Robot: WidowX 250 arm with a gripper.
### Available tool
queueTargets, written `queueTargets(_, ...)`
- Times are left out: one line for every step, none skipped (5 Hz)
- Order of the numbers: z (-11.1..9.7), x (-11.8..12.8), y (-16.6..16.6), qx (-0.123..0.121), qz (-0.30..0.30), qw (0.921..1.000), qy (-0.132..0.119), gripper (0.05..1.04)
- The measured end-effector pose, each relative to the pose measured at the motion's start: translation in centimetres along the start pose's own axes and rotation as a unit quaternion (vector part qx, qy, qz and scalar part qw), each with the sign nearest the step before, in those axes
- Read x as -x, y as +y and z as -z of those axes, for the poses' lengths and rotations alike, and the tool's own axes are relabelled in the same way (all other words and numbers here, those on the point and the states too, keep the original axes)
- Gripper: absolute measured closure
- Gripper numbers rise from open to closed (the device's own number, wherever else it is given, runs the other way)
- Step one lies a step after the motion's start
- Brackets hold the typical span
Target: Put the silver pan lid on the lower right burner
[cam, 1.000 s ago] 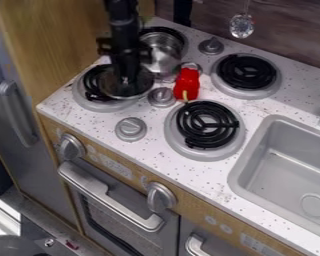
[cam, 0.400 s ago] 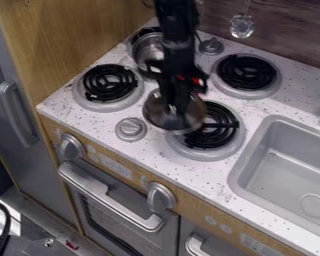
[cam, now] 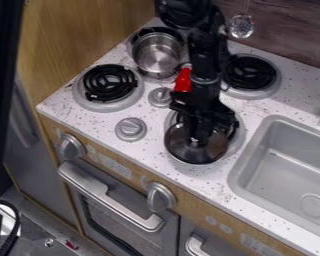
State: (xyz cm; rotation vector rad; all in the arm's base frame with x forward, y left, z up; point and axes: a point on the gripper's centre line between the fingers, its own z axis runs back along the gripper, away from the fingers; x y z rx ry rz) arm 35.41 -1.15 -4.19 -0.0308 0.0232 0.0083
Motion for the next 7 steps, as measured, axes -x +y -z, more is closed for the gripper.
queueTargets(-0.1, -1.9, -0.4, 0.01, -0.008, 0.9997, -0.021, 0.816)
queueTargets(-0.1, -3.5, -0.7, 0.021, -0.017, 0.9989, -0.037, 0.816)
queueTargets(-0.3, -4.3, -0.1, 0.015, -0.024, 0.9985, -0.046, 0.816)
queueTargets(-0.2, -3.9, 0.4, 0.013, -0.038, 0.9978, -0.052, 0.763)
queueTargets(-1.4, -3.0, 1.5, 0.012, -0.069, 0.9957, -0.061, 0.46)
queueTargets(-4.5, -2.9, 2.1, 0.003, -0.091, 0.9927, -0.078, 0.168)
queueTargets(-6.8, -2.6, 2.2, 0.005, -0.095, 0.9921, -0.081, 0.084)
